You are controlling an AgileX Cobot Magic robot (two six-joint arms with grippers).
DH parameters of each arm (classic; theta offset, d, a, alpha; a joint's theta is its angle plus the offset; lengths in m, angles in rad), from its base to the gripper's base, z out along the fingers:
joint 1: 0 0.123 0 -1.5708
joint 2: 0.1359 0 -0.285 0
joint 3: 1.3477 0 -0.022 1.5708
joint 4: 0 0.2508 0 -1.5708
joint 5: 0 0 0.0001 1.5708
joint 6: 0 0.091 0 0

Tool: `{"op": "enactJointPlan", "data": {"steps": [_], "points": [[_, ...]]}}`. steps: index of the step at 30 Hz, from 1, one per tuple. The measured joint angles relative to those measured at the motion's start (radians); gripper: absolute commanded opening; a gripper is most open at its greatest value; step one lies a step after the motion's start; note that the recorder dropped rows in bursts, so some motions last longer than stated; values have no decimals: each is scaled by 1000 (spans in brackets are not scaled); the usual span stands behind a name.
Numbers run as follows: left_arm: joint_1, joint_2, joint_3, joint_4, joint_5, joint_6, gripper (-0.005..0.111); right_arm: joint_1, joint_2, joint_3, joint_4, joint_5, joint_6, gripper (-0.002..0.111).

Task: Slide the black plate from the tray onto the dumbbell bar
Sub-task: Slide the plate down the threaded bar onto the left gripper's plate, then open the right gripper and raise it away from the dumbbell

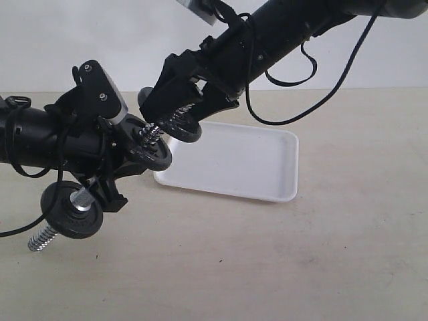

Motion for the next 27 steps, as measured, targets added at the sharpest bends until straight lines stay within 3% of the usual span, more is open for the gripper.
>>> {"op": "enactJointPlan", "data": {"steps": [2,12,18,27], "points": [[0,0,0,0,0,0,4,0,0,0,0,0,0,73],[0,0,0,-2,0,0,4,0,0,0,0,0,6,74],[0,0,0,-2,0,0,4,0,0,0,1,4,21,105],[0,6,5,-4,-21,1,4,0,-2,0,20,16,25,105]]}}
